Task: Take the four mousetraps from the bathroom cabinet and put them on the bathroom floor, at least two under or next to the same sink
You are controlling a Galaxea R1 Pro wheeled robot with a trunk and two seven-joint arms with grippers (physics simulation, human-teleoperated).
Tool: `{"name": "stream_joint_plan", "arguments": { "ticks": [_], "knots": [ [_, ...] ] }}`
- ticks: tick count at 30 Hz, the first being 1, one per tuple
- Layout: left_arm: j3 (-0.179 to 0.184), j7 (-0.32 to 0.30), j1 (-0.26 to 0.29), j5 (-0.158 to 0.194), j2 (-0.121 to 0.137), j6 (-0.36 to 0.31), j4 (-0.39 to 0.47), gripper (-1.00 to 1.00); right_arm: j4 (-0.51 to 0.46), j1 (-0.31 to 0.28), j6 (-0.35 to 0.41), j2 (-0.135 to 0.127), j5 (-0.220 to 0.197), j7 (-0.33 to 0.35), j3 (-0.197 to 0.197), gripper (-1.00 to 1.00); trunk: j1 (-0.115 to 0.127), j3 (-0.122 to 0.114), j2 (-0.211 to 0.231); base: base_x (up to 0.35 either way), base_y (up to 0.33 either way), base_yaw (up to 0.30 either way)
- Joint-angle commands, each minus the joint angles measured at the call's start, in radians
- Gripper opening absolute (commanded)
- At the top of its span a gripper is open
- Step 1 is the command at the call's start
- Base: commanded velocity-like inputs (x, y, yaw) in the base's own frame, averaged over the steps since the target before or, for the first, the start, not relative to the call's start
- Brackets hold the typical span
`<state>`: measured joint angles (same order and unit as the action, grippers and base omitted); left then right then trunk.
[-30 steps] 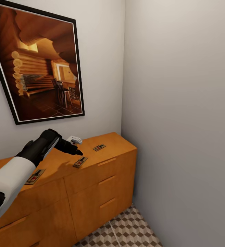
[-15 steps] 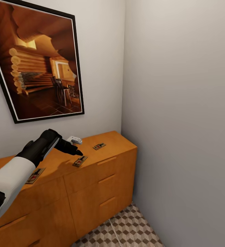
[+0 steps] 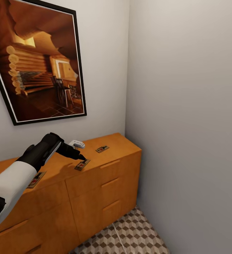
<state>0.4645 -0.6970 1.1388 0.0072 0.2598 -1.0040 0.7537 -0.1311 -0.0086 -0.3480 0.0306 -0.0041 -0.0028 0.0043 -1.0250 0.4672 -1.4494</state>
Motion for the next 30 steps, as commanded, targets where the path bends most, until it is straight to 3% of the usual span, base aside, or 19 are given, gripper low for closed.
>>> {"name": "stream_joint_plan", "arguments": {
  "ticks": [1, 30],
  "knots": [
    [0.004, -0.002, 0.001, 0.000, 0.001, -0.004, 0.001, 1.00, 0.001, -0.001, -0.003, 0.000, 0.000, 0.000, 0.000, 1.00, 0.000, 0.002, -0.001, 0.000, 0.000, 0.000],
    [0.009, -0.003, 0.001, 0.000, 0.001, -0.002, -0.045, 1.00, 0.001, -0.001, -0.003, 0.000, -0.001, 0.000, 0.000, 1.00, 0.000, 0.030, -0.001, 0.000, 0.000, 0.000]
  ]
}}
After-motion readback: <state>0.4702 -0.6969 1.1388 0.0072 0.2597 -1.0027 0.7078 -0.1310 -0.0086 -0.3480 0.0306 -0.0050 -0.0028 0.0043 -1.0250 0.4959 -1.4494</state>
